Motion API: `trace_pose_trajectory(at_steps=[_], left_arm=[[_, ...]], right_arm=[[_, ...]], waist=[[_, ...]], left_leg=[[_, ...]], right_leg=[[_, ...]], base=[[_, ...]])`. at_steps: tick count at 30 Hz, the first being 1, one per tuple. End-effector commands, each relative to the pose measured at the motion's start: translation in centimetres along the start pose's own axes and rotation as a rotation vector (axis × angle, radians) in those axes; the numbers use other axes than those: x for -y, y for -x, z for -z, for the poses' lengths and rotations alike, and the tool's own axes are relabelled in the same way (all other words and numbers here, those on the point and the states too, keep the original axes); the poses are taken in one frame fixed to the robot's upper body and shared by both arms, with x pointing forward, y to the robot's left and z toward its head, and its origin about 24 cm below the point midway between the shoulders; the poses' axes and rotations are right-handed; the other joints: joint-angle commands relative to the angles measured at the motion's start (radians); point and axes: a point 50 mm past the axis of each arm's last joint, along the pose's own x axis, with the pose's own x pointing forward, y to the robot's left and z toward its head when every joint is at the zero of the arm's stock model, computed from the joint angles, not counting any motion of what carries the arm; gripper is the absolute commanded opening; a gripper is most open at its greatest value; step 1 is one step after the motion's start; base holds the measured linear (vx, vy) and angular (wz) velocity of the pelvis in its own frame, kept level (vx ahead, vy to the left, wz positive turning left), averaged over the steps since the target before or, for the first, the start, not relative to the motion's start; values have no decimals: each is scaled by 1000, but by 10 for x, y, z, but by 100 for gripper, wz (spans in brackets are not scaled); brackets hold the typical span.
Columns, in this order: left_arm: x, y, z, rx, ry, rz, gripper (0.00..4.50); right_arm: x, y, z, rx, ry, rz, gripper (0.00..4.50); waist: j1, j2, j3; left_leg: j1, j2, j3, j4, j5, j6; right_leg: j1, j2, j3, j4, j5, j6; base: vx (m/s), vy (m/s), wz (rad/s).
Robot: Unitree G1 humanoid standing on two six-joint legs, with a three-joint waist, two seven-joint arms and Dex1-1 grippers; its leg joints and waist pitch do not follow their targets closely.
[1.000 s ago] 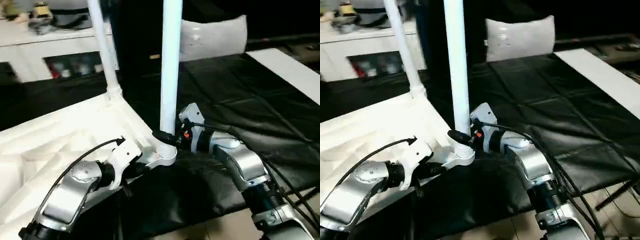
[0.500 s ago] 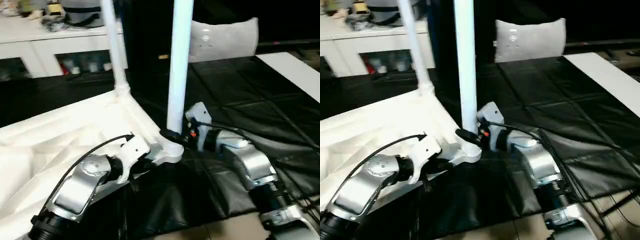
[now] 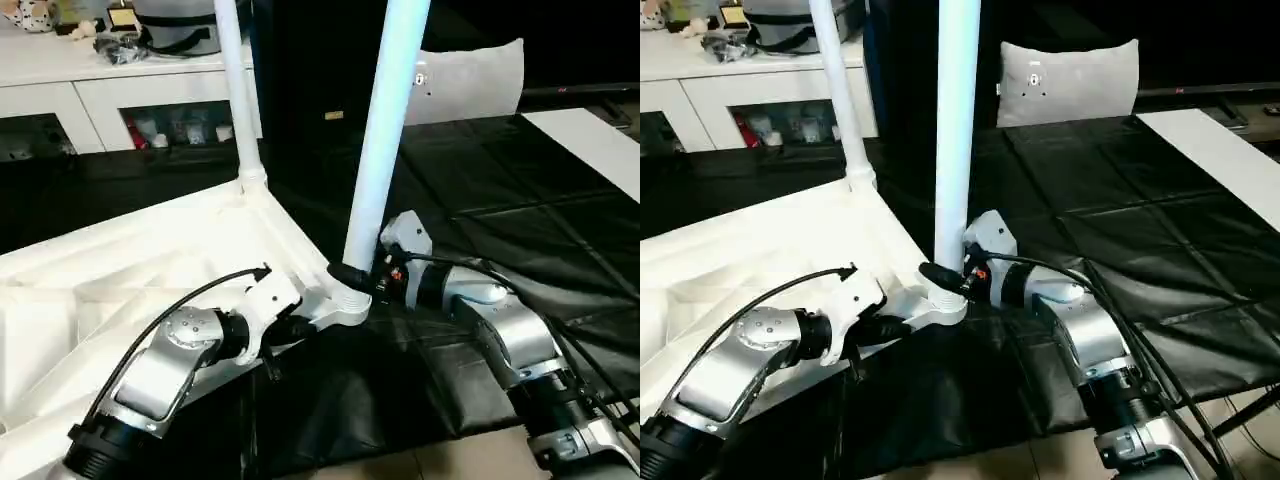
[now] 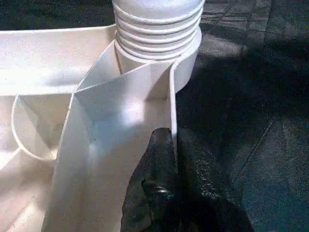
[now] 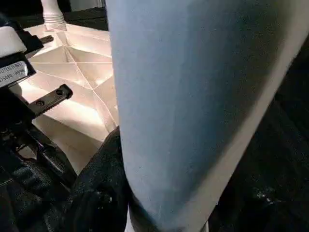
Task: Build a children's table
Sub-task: Insert table leg to table base
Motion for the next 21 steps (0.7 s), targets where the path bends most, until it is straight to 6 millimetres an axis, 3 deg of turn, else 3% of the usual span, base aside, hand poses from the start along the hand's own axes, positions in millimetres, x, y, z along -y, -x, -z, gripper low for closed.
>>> trace_pose_trajectory(at_steps=[1,6,9,10,11,12,13,15,16,17,18,20,21], left_arm=[[-15,13,-40,144,-147,-47,0],[-7,12,-41,160,-179,43,0],[-2,12,-41,164,-220,116,0],[-2,12,-40,163,-223,121,0],[-2,13,-39,153,-240,136,0],[-3,13,-39,148,-249,142,0],[-4,12,-39,147,-255,143,0],[-11,10,-42,140,-278,147,0],[-11,10,-42,140,-278,147,0],[-20,7,-48,131,-315,158,0],[-23,5,-51,126,-333,164,0],[-31,-1,-60,118,-376,179,0],[-33,-2,-63,118,-385,181,0]], right_arm=[[-6,19,66,-271,-148,33,186],[-4,20,66,-277,-149,21,186],[-4,22,65,-285,-146,-18,186],[-4,22,65,-286,-148,-24,186],[-5,25,65,-297,-150,-58,186],[-5,27,65,-305,-150,-75,186],[-6,29,65,-311,-151,-87,186],[-6,36,66,-332,-153,-121,186],[-6,36,66,-332,-153,-121,186],[-6,43,66,-358,-157,-148,186],[-6,45,67,-367,-156,-155,186],[-7,48,67,-384,-156,-161,186],[-7,49,67,-388,-155,-159,186]], waist=[[-16,9,-32],[-23,9,-29],[-24,10,-31],[-21,10,-33],[-20,20,-33],[-18,12,-36],[-16,12,-37],[-7,19,-41],[-1,17,-47],[-1,16,-48],[7,22,-51],[16,20,-52],[21,22,-49]], left_leg=[[0,3,4,-81,-393,43],[4,3,-2,-83,-435,38],[1,1,-3,-85,-425,39],[1,4,-3,-87,-413,41],[0,3,-3,-88,-408,44],[-4,6,-4,-92,-389,45],[-7,6,-3,-93,-375,48],[-8,10,-2,-97,-318,57],[-6,14,-1,-96,-287,57],[-12,15,-1,-98,-265,60],[-9,16,1,-95,-229,66],[-13,17,4,-94,-186,64],[-9,13,10,-92,-179,66]], right_leg=[[31,-57,34,-110,-622,64],[33,-61,30,-113,-651,70],[34,-63,36,-111,-643,66],[35,-63,41,-106,-620,54],[35,-62,43,-104,-608,49],[39,-64,50,-98,-576,35],[41,-63,54,-95,-561,29],[41,-61,69,-83,-477,-15],[42,-62,77,-72,-423,-44],[46,-62,79,-65,-390,-58],[46,-60,85,-62,-345,-72],[48,-62,93,-48,-278,-105],[43,-57,101,-49,-273,-112]], base=[[0,0,0],[0,0,0],[0,0,0],[0,0,0],[0,0,0],[0,0,0],[0,0,0],[0,0,0],[0,0,0],[0,0,0],[0,0,0],[0,0,0],[0,0,0]])
